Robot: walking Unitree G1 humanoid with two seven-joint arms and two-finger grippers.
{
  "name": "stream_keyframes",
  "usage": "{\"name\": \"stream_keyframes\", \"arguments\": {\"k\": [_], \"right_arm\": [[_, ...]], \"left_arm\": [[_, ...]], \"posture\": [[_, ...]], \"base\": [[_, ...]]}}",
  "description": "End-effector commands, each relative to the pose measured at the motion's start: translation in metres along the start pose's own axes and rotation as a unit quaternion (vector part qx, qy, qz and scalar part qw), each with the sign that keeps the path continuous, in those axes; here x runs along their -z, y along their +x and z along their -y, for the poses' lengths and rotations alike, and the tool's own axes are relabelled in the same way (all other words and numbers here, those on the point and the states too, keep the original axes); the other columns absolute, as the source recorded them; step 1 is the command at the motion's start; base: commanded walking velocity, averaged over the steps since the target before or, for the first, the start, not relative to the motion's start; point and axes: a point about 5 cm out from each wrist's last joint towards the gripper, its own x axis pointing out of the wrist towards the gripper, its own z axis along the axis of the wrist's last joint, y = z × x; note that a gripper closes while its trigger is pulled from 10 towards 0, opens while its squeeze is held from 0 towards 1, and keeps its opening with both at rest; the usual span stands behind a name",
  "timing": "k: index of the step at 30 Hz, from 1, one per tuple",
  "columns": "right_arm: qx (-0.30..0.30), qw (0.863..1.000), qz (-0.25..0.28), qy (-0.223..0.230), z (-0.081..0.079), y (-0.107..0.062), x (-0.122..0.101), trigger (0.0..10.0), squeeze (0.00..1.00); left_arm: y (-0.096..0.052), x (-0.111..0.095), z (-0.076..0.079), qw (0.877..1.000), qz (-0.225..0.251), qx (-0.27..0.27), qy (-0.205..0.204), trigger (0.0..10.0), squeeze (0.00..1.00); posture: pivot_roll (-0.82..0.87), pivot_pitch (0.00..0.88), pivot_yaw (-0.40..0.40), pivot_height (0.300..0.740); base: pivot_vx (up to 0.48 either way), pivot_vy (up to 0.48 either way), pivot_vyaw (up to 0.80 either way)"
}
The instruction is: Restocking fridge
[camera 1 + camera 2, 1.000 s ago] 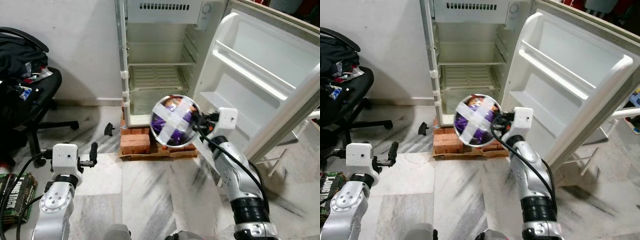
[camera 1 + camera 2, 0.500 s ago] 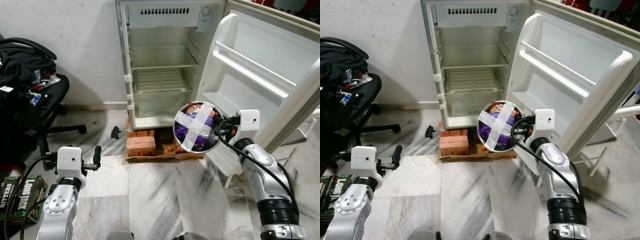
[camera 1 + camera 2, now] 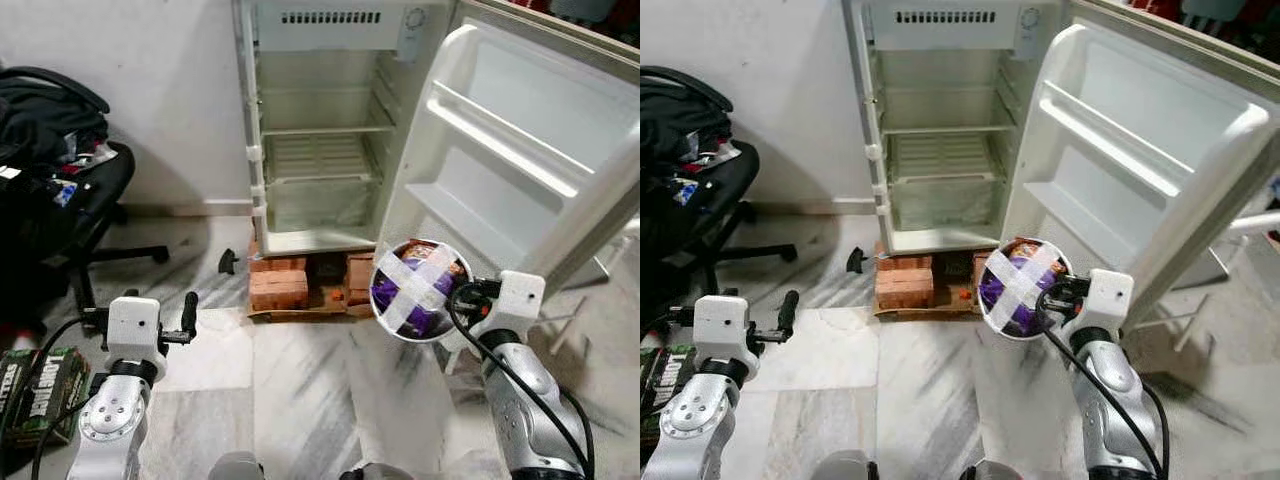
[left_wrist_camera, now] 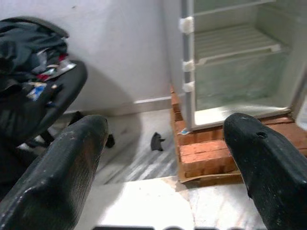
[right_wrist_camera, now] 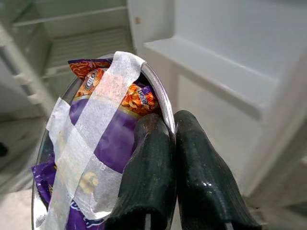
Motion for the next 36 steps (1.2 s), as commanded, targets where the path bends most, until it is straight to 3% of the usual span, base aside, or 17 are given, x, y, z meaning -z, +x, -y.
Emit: {"name": "stream_keyframes", "arguments": {"k": [1, 7, 14, 21, 25, 36], "right_arm": [[0.007, 0.999, 0.046, -0.005, 0.0, -0.001, -0.018, 10.0, 0.0], [0.037, 0.998, 0.056, -0.001, 0.007, 0.003, -0.021, 10.0, 0.0], [0.036, 0.997, 0.072, 0.003, -0.004, 0.01, -0.027, 10.0, 0.0], [0.012, 0.998, 0.065, 0.009, -0.017, 0.018, -0.025, 10.0, 0.0], [0.031, 0.998, 0.046, 0.025, -0.011, 0.021, -0.016, 10.0, 0.0], [-0.001, 0.999, 0.049, 0.02, -0.024, 0.03, -0.021, 10.0, 0.0]], "left_arm": [[0.005, -0.003, 0.009, 1.0, 0.008, 0.02, 0.004, 10.0, 0.0], [0.019, -0.011, 0.015, 0.999, 0.021, 0.033, 0.012, 10.0, 0.0], [0.029, -0.015, 0.013, 0.999, 0.03, 0.026, 0.004, 10.0, 0.0], [0.022, -0.01, 0.018, 0.999, 0.027, 0.028, -0.005, 10.0, 0.0], [0.019, -0.009, 0.019, 0.999, 0.026, 0.034, -0.014, 10.0, 0.0], [0.018, -0.015, 0.019, 0.999, 0.045, 0.025, -0.017, 10.0, 0.0]], "posture": [[0.11, 0.0, -0.024, 0.74], [0.07, 0.0, 0.002, 0.74], [0.04, 0.0, 0.011, 0.74], [0.09, 0.0, -0.028, 0.74], [0.12, 0.0, -0.046, 0.74], [0.14, 0.002, -0.067, 0.74]], "base": [[0.0, 0.0, 0.0], [0.0, 0.0, 0.0], [0.0, 0.0, 0.0], [0.0, 0.0, 0.0], [0.0, 0.0, 0.0], [0.403, 0.022, 0.0]]}}
